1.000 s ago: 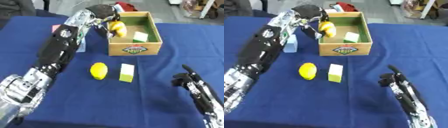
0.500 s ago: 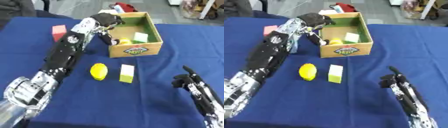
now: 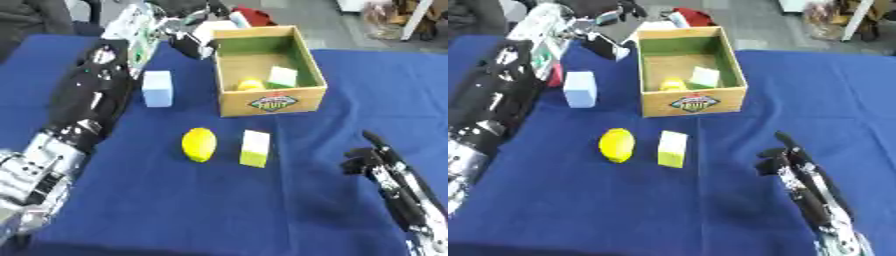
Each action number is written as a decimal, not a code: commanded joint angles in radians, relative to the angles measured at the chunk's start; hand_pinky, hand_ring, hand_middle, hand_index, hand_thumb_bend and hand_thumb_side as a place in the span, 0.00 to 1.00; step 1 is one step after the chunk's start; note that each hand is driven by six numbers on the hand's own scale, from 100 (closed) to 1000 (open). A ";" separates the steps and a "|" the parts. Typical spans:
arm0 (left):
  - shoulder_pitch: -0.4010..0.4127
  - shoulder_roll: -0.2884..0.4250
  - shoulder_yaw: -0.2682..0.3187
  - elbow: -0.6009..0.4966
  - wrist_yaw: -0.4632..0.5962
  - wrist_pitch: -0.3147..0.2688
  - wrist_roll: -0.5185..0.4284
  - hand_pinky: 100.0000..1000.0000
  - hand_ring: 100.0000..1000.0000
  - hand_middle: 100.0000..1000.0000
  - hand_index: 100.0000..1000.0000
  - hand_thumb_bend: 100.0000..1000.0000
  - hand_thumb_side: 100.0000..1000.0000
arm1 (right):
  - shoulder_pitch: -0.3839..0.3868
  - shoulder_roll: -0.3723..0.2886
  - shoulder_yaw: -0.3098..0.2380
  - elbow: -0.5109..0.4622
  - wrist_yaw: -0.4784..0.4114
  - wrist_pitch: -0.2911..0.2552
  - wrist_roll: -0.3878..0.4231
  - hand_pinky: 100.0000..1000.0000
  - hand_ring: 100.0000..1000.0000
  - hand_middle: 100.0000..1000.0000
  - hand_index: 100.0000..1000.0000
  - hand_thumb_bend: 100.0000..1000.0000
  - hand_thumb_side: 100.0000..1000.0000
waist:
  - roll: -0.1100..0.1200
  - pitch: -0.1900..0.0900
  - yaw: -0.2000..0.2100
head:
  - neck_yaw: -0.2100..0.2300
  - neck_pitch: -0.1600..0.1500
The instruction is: Pick up objects on the table and place them in the box.
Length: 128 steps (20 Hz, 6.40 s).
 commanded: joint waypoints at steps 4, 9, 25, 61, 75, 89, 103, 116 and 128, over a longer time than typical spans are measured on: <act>0.014 0.092 0.011 0.047 -0.010 0.006 -0.199 0.79 0.74 0.83 0.94 0.34 0.28 | -0.008 -0.018 -0.011 -0.014 0.000 -0.001 -0.006 0.61 0.62 0.63 1.00 0.00 0.65 | 0.017 -0.022 0.003 | -0.015 -0.014; 0.045 0.092 0.016 0.108 -0.067 -0.006 -0.250 0.81 0.76 0.85 0.96 0.43 0.31 | -0.009 -0.017 -0.013 -0.012 0.000 -0.001 -0.008 0.61 0.62 0.63 1.00 0.00 0.65 | 0.013 -0.022 0.002 | -0.017 -0.017; 0.070 0.044 0.015 0.194 -0.218 0.043 -0.089 0.76 0.70 0.79 0.93 0.37 0.32 | -0.008 -0.010 -0.011 -0.012 -0.002 0.000 -0.007 0.61 0.62 0.63 1.00 0.00 0.66 | 0.005 -0.018 -0.003 | -0.016 -0.017; -0.034 -0.219 0.002 0.189 -0.354 0.055 0.321 0.72 0.60 0.67 0.90 0.21 0.22 | -0.014 0.003 0.008 -0.007 -0.005 0.001 0.007 0.61 0.62 0.63 1.00 0.00 0.69 | -0.005 -0.008 -0.059 | 0.020 -0.028; -0.044 -0.027 0.053 0.036 -0.011 0.043 0.165 0.80 0.71 0.78 0.93 0.00 0.15 | -0.012 -0.009 -0.001 -0.005 -0.001 0.000 0.001 0.61 0.62 0.63 1.00 0.00 0.68 | 0.000 -0.016 -0.026 | -0.006 -0.023; 0.004 0.082 0.119 0.094 0.042 0.119 0.277 0.61 0.41 0.43 0.68 0.00 0.15 | -0.008 -0.013 -0.006 -0.004 0.002 0.000 -0.005 0.61 0.62 0.63 1.00 0.00 0.67 | -0.001 -0.023 -0.004 | -0.020 -0.025; -0.052 -0.205 -0.013 0.157 -0.140 0.031 0.311 0.67 0.52 0.55 0.75 0.00 0.15 | -0.013 0.002 0.012 -0.002 -0.005 0.000 0.011 0.61 0.62 0.63 1.00 0.00 0.69 | -0.009 -0.013 -0.058 | 0.014 -0.031; -0.042 -0.239 0.019 0.204 -0.399 0.143 0.241 0.88 0.88 0.91 0.98 0.32 0.27 | -0.014 0.006 0.013 -0.005 -0.006 0.003 0.011 0.61 0.62 0.63 1.00 0.00 0.70 | -0.005 -0.003 -0.075 | 0.015 -0.036; -0.055 -0.165 0.069 0.163 -0.365 0.250 0.373 0.91 0.91 0.95 1.00 0.51 0.81 | -0.014 0.001 0.009 -0.003 -0.005 0.003 0.008 0.61 0.62 0.63 1.00 0.00 0.70 | -0.003 -0.006 -0.060 | 0.002 -0.035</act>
